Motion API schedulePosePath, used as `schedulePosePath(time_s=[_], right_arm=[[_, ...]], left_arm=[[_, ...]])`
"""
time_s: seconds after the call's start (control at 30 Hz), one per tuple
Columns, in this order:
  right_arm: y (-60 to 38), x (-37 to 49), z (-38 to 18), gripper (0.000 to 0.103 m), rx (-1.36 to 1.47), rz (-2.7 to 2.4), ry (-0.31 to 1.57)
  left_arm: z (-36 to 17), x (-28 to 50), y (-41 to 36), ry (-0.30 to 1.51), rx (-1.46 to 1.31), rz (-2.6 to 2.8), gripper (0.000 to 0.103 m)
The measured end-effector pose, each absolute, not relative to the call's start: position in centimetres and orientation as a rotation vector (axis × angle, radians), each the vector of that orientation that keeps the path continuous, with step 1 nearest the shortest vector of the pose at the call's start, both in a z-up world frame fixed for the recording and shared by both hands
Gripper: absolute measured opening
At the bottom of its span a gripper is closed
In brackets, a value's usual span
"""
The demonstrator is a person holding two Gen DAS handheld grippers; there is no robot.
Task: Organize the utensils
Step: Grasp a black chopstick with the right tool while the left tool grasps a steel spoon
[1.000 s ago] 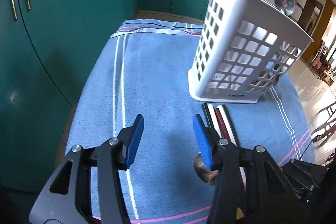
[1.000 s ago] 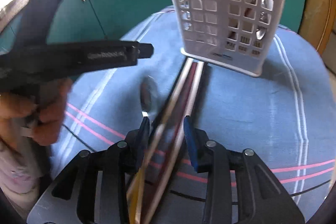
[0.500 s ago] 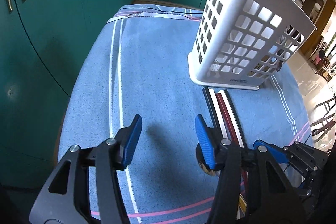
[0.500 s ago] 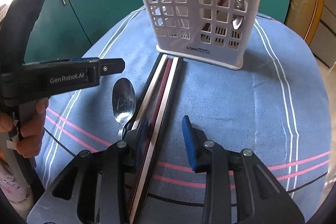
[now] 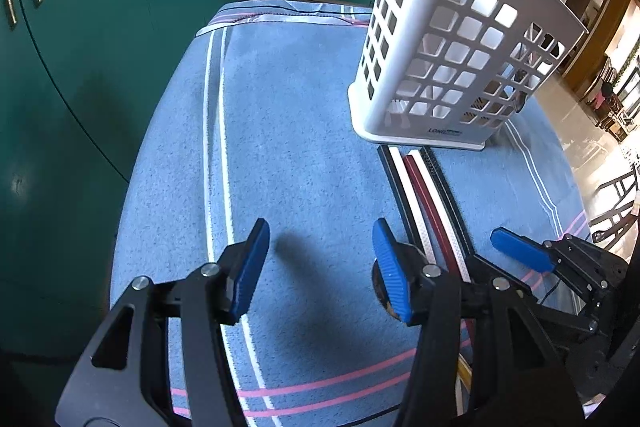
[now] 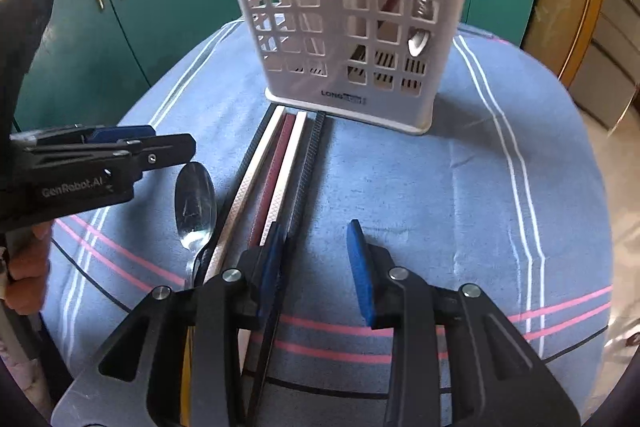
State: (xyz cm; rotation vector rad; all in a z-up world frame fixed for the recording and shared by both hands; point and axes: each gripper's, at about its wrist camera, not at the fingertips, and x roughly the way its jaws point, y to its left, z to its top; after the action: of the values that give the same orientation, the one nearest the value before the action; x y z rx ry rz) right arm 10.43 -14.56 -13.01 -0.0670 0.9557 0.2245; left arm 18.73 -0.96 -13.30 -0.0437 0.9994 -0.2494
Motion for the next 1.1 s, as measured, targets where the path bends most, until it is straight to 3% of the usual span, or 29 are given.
schedulePosePath(time_s=[0.6,0.7,0.73,0.83,1.1], right_arm=[[-15.1,11.0,-13.2,0.027,-0.050,0.228,0.963],[-15.6,10.9,-13.1,0.017,-0.057,0.226,0.962],[-15.9,11.0,-13.1,0.007,-0.042,0.229,0.967],[-17.1,10.7,-13.0,0.006,0.008,0.217,0.977],[-20.0,9.2,-12.9,0.006,0.077,0.141,0.999]], left_arm=[[-14.2,18.3,-1.2,1.020,-0.063,-0.383,0.059],[-14.3,18.4,-1.0,1.015,-0.081,-0.395,0.057],[-14.3,18.4,-0.9,1.016,-0.093,-0.399,0.057],[-14.3,18.4,-0.8,1.016,-0.092,-0.392,0.050],[-13.3,17.5,-0.9,0.995,-0.074,-0.441,0.053]])
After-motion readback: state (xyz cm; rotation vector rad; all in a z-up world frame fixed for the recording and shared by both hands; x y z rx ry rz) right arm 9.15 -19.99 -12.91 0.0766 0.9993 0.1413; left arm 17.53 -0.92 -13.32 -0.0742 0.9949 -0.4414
